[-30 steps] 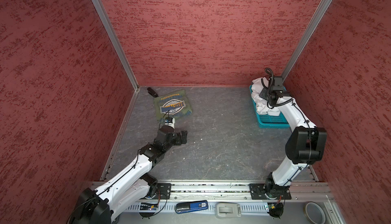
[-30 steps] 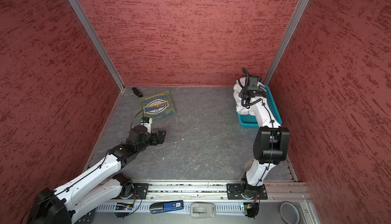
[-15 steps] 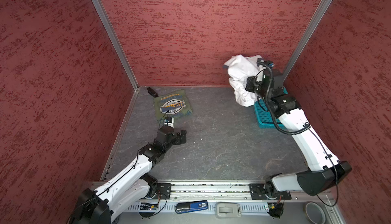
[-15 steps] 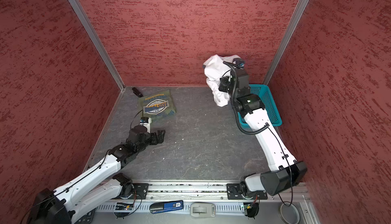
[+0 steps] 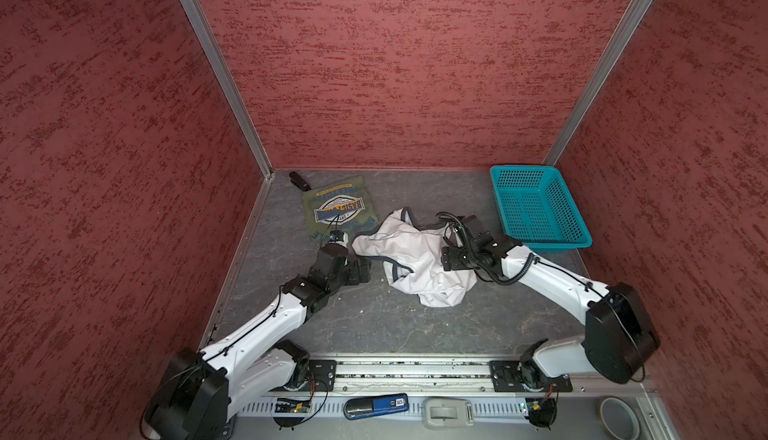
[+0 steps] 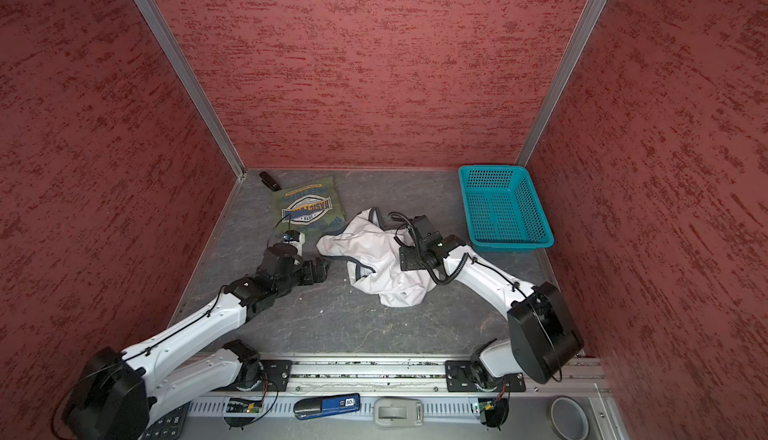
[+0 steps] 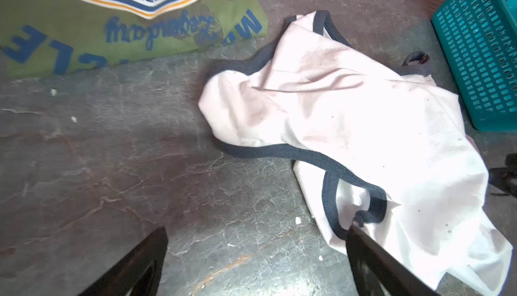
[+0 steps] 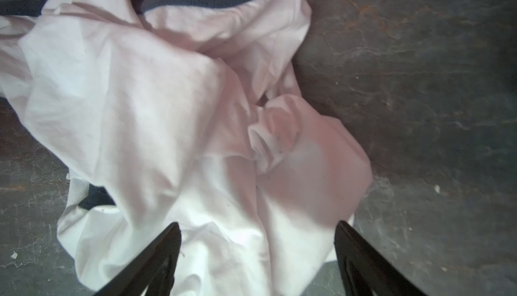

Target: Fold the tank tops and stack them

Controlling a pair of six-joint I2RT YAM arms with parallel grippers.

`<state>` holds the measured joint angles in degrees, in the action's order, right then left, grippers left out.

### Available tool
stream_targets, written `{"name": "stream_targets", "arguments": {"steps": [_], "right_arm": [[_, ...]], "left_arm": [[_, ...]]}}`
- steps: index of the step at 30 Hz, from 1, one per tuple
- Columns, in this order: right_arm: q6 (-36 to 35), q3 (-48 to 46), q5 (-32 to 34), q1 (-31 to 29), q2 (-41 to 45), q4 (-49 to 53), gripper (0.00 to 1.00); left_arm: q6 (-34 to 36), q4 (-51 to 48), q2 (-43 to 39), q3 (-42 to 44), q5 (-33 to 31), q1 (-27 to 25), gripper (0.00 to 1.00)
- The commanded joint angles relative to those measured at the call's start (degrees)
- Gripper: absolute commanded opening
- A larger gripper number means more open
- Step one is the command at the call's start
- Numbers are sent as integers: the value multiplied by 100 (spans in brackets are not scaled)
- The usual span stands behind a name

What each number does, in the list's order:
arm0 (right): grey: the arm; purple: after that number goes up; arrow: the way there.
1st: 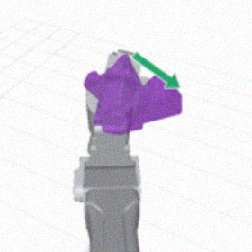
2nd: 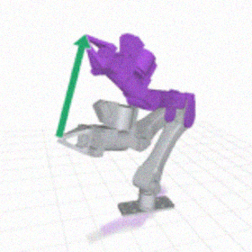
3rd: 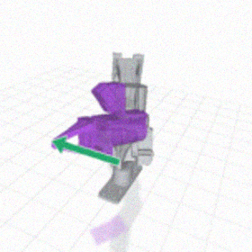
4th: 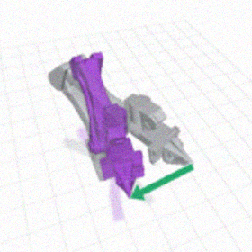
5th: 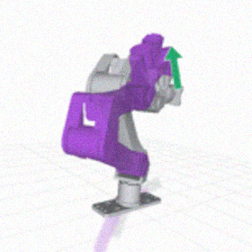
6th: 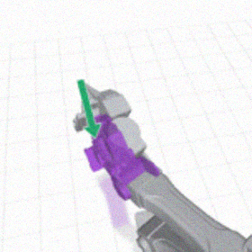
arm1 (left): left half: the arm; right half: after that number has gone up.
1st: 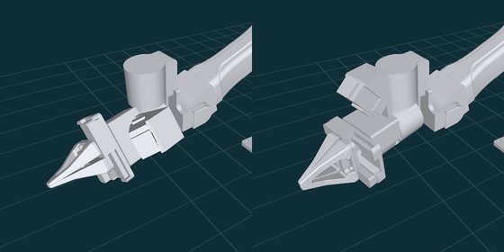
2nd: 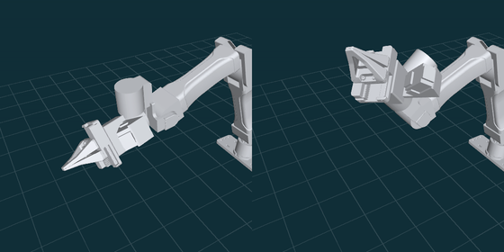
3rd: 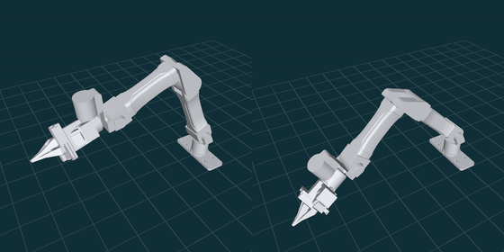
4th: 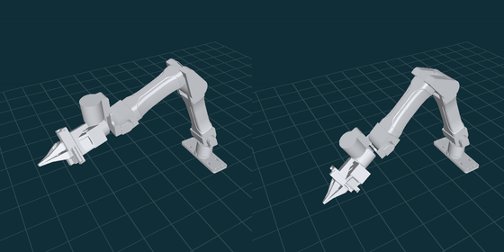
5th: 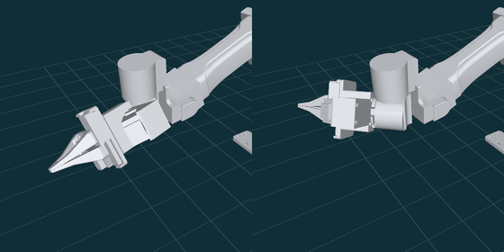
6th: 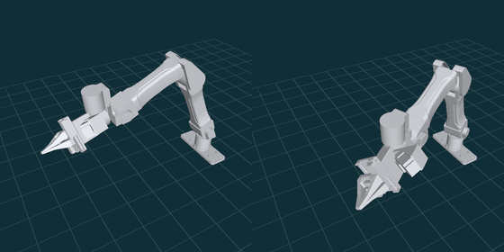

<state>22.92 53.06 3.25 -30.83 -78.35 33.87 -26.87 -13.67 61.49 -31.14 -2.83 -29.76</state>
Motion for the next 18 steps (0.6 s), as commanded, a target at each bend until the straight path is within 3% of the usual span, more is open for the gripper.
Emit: {"name": "stream_targets", "arguments": {"steps": [1,5,10,15,18], "right_arm": [[279,56,-210,164,526,-531,86],[472,314,-473,293,68,-872,86],[748,897,-939,293,-890,-1115,82],[1017,885,-1685,86,-1453,-1537,65],[1028,802,-1856,-56,-1560,-1623,47]], "left_arm": [[-491,-290,528,-615,396,-243,99],[-686,-354,1408,-1111,579,-326,99],[-1003,-531,2250,-1507,588,7,97],[-1192,-225,2289,-1167,635,446,95],[-1181,-77,2294,-967,769,671,95]]}}
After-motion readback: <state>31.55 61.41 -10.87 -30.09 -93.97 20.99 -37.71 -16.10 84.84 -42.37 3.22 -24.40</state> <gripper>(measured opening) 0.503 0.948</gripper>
